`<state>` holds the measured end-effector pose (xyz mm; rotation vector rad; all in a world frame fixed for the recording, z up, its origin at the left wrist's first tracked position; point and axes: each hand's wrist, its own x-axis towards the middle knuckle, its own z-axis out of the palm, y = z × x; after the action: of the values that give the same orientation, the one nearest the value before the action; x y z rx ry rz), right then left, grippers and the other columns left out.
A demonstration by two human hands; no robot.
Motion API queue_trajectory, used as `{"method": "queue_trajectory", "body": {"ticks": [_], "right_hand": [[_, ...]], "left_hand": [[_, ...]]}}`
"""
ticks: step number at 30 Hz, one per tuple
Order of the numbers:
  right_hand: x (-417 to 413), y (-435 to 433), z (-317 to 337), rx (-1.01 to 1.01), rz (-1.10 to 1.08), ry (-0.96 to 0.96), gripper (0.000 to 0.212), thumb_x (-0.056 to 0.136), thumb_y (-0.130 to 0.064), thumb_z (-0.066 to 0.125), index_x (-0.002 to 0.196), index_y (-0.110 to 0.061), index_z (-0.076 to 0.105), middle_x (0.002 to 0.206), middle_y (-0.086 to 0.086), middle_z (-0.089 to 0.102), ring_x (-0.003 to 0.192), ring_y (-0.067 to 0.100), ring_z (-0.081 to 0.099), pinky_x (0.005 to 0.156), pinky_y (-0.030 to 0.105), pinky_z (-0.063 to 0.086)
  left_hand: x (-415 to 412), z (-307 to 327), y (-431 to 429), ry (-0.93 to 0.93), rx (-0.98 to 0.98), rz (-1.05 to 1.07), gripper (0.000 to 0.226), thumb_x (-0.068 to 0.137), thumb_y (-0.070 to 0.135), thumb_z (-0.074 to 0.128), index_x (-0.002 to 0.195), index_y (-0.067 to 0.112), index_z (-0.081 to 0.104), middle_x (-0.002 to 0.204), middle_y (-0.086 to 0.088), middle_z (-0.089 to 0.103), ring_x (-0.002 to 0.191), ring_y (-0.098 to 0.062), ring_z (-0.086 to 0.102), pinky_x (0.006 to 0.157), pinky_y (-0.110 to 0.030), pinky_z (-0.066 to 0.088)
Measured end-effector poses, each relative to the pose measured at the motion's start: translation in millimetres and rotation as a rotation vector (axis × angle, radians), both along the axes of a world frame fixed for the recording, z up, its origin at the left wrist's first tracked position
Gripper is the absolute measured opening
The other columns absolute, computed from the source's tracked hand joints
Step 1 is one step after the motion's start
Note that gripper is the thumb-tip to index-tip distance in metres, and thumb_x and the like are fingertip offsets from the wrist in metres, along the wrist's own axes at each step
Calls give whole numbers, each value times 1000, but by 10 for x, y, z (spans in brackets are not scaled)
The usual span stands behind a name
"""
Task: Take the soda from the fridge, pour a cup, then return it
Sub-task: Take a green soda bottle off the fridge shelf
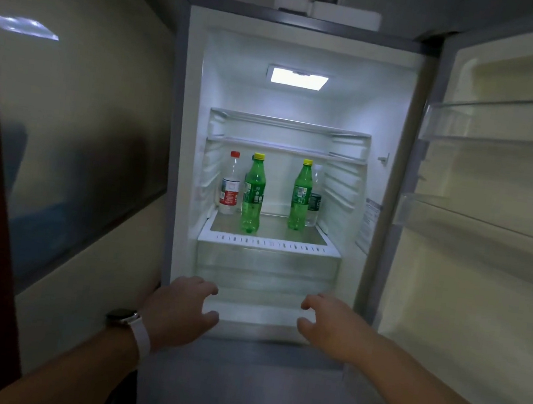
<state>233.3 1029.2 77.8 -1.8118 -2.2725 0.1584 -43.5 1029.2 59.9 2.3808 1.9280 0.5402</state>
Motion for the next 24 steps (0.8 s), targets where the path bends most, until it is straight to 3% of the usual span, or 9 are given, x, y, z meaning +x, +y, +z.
{"method": "queue_trajectory", "body": {"ticks": [6, 13, 17, 22, 24], "right_hand": [[-80, 570, 41, -16, -9, 21, 50, 94, -45, 49, 138, -22, 48, 139, -1, 45, 116, 18, 52, 95, 34, 45], [-235, 1395, 32, -36, 25, 65, 48, 94, -45, 51, 137, -25, 48, 141, -1, 46, 118, 19, 52, 96, 36, 46], [-322, 1861, 74, -29, 39, 165, 46, 93, -42, 53, 134, -21, 52, 135, 2, 50, 106, 17, 56, 88, 33, 48], [-451, 2392, 160, -53, 30, 282, 46, 92, -41, 53, 132, -20, 53, 126, 5, 56, 94, 20, 60, 73, 30, 46], [-497, 2546, 209, -64, 31, 367, 45, 93, -38, 53, 134, -18, 52, 131, 6, 55, 99, 20, 58, 74, 30, 43]], "left_hand": [[131, 60, 559, -256, -86, 19, 42, 89, 39, 59, 128, 24, 57, 134, 0, 55, 117, -15, 54, 92, -28, 45], [303, 167, 1315, -239, -72, 56, 43, 87, 39, 59, 127, 24, 58, 133, -1, 58, 112, -15, 56, 82, -25, 43], [377, 325, 1810, -239, 1, 86, 37, 88, 35, 59, 122, 23, 62, 122, -2, 63, 96, -14, 57, 74, -24, 43], [464, 437, 2301, -463, 102, 125, 24, 87, 28, 60, 110, 20, 65, 106, -1, 69, 91, -15, 61, 79, -31, 51], [489, 498, 2444, -604, 138, 151, 21, 88, 26, 59, 108, 20, 62, 101, 0, 67, 87, -15, 61, 72, -30, 49]]}}
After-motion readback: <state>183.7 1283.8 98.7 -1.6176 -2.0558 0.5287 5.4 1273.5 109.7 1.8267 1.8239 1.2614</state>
